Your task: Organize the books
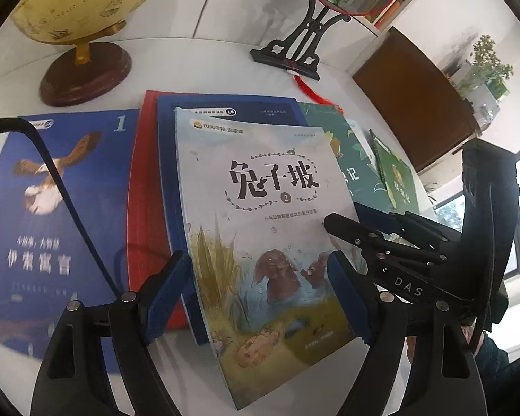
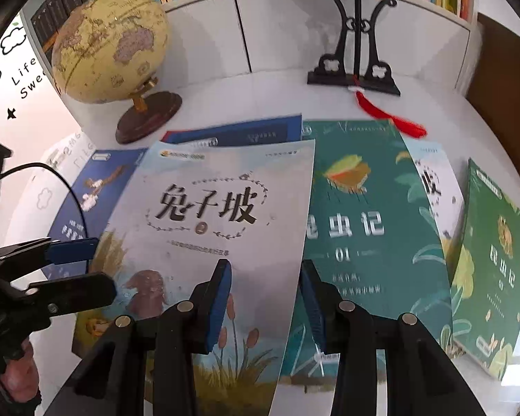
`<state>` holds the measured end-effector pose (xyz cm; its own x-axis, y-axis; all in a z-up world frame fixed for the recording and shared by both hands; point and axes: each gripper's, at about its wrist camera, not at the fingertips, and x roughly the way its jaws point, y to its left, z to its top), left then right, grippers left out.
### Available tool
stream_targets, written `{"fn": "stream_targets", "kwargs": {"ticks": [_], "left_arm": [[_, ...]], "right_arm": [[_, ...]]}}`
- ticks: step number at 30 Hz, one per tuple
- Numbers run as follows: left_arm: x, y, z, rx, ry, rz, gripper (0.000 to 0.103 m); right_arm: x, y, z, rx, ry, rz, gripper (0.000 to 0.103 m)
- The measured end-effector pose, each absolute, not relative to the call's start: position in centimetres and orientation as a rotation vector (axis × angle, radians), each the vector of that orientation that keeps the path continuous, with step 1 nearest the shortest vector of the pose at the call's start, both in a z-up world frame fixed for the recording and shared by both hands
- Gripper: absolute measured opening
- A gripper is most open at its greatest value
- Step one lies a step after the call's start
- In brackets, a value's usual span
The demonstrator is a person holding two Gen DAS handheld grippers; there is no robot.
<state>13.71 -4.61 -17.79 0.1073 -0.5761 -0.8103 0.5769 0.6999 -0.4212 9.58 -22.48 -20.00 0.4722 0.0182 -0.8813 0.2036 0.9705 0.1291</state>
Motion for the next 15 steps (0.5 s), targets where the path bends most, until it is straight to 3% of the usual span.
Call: {"fn": "stream_targets", "kwargs": {"ticks": [8, 15], "left_arm": [[12.7, -4.0, -17.7, -0.106, 1.217, -0.877, 0.079], [13.1, -4.2, -19.7, -0.137, 1.253, -0.821, 0.079]], "right_arm": [[7.9, -22.5, -18.3, 0.21, 1.037, -0.08, 0.04], [6.7, -24.2, -16.5, 0.368, 1.001, 0.039, 0.041]]}}
